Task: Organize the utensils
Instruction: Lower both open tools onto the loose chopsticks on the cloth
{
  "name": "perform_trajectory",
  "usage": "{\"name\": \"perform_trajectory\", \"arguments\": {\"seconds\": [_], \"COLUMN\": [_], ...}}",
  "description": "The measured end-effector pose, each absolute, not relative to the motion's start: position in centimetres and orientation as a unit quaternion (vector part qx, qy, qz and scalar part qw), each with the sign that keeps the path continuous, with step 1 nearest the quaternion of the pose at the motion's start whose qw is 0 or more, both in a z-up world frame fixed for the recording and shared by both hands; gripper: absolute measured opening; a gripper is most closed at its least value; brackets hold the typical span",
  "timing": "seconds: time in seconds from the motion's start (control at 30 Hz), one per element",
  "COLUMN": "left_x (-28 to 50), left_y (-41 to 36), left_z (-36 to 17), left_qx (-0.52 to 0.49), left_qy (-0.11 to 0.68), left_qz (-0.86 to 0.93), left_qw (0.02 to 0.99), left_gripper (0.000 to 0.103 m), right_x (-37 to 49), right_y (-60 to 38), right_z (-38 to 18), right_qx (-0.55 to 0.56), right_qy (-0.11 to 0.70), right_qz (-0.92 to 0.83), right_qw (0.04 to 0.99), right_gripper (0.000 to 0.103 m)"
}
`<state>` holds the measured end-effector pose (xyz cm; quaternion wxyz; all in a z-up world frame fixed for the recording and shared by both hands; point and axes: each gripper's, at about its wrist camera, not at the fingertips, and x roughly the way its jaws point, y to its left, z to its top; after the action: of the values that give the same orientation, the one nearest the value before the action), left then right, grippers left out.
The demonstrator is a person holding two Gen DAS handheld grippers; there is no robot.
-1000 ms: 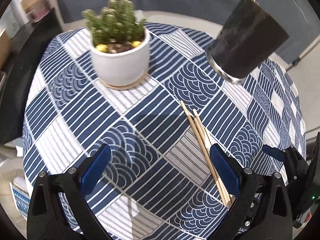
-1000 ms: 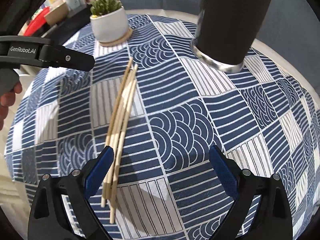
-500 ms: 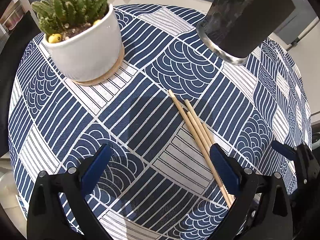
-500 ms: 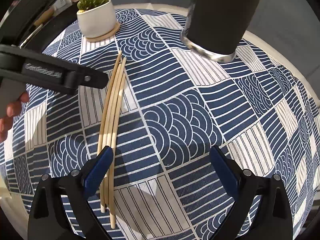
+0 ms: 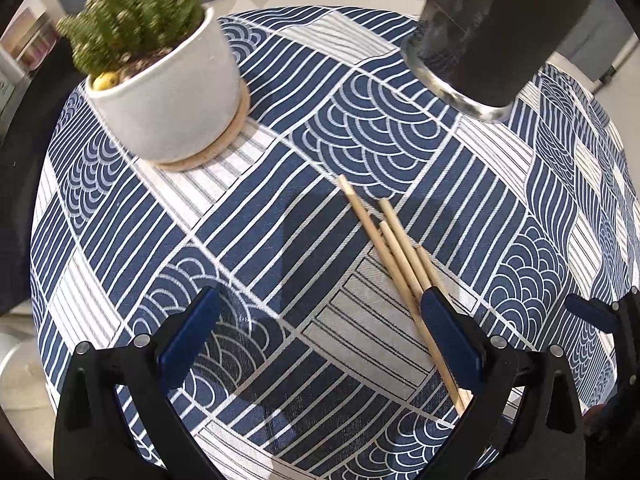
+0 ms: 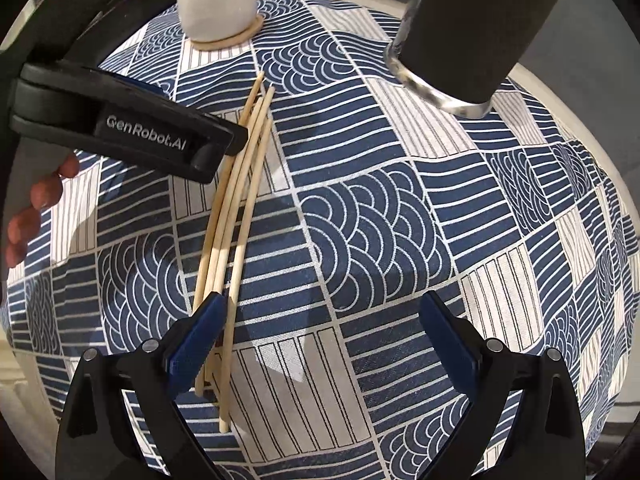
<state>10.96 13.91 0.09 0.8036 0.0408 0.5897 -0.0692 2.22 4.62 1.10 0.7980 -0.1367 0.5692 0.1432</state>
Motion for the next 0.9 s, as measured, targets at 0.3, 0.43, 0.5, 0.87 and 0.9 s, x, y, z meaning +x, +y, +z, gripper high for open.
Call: {"name": "perform_trajectory", "arguments": {"seconds": [0.3, 0.43, 0.5, 0.87, 0.9], "left_x": [9.9, 9.7, 9.0, 5.5, 5.2], "left_y": [13.7, 13.9, 14.2, 18.3, 18.9], "left_z": [-0.1, -0.2, -0.2, 0.8, 0.9], "left_qx": [0.041, 0.037, 0.035, 0.010, 0.004], "left_qy": [0.599, 0.602, 0.603, 0.585, 0.583], "left_qz": [-0.032, -0.027, -0.025, -0.005, -0.001], "left_qw": [0.799, 0.797, 0.796, 0.811, 0.813], "left_gripper": [0.098, 0.098, 0.098, 0.059, 0.055], "right_x": [3.9, 5.4, 6.1, 9.4, 9.7], "right_y": [3.1, 2.6, 2.6, -0.7, -1.3], "right_z": [1.1, 1.1, 1.0, 2.1, 2.1], "right_qx": [-0.125, -0.116, -0.110, -0.087, -0.084], "right_qy": [0.576, 0.579, 0.581, 0.591, 0.594], "right_qz": [0.128, 0.131, 0.138, 0.141, 0.138], "right_qw": [0.798, 0.797, 0.794, 0.790, 0.788], "right_gripper": [0.093, 0.093, 0.093, 0.026, 0.020]}}
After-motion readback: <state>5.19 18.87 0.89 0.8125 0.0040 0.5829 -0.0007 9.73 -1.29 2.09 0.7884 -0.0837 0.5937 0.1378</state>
